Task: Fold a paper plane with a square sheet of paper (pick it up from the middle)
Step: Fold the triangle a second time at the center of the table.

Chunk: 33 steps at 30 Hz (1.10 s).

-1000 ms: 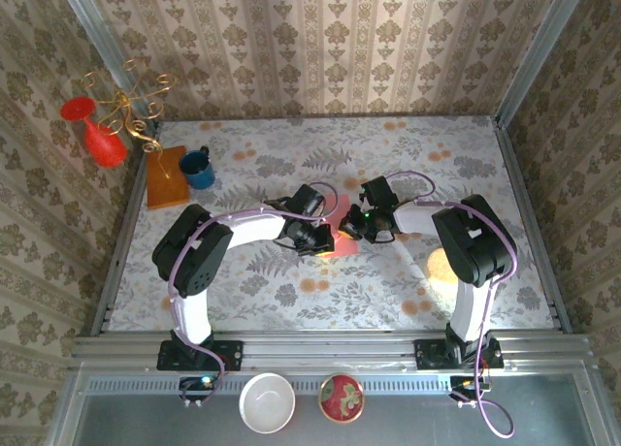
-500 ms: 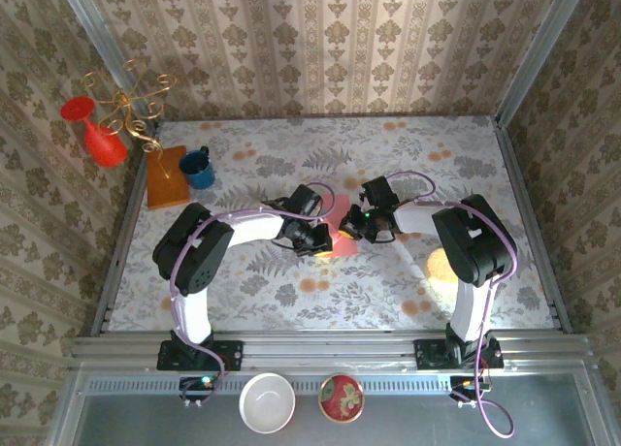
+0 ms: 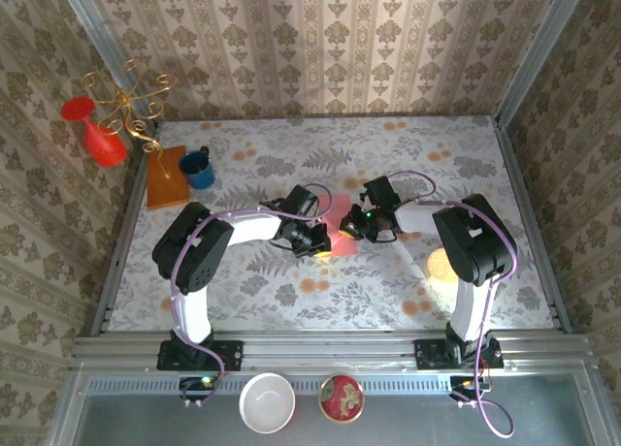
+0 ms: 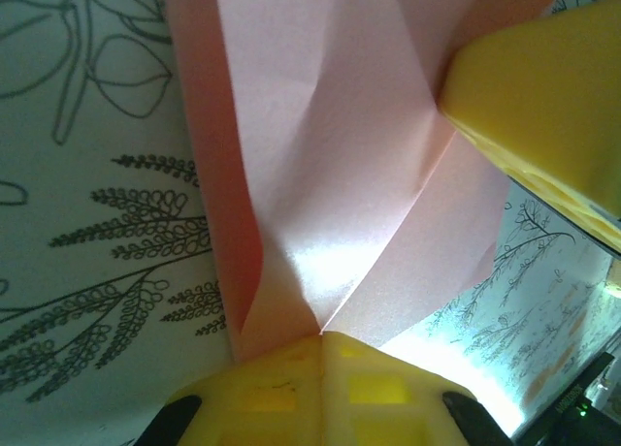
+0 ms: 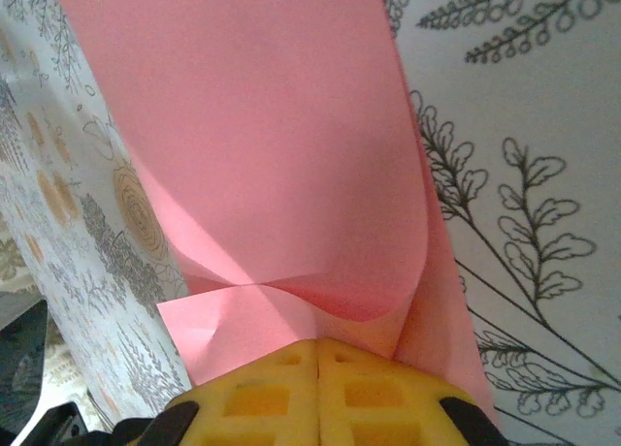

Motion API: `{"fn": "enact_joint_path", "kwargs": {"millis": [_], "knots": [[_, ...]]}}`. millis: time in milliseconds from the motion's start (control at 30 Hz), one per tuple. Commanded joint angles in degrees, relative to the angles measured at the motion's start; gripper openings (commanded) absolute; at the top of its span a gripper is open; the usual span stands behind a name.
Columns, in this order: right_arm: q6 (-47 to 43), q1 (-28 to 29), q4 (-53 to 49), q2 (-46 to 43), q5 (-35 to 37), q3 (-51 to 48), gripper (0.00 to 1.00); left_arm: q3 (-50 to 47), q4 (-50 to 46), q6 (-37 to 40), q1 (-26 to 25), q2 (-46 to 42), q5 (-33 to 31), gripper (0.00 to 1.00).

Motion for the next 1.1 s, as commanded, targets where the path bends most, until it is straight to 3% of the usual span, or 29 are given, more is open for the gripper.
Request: {"fn": "enact_joint_path", "kwargs": {"millis": [0,600,1067], "knots": [[-5.14,-0.63,-3.59,-3.81,0.13,0.64,0.12,-1.84,-3.00,-0.59,0.35,1.77,-0.63,0.06],[-4.78,4.70,-3.69,-1.85,-1.68,1.31,0.08,-1.78,-2.04,-0.53,0.37,1.89,0.21,0.05],[-4.85,4.66,-7.29,1.57,2.89,1.94,0.07,-1.76,-0.68,-0.57,0.26,-2.41,0.31,0.05]]}}
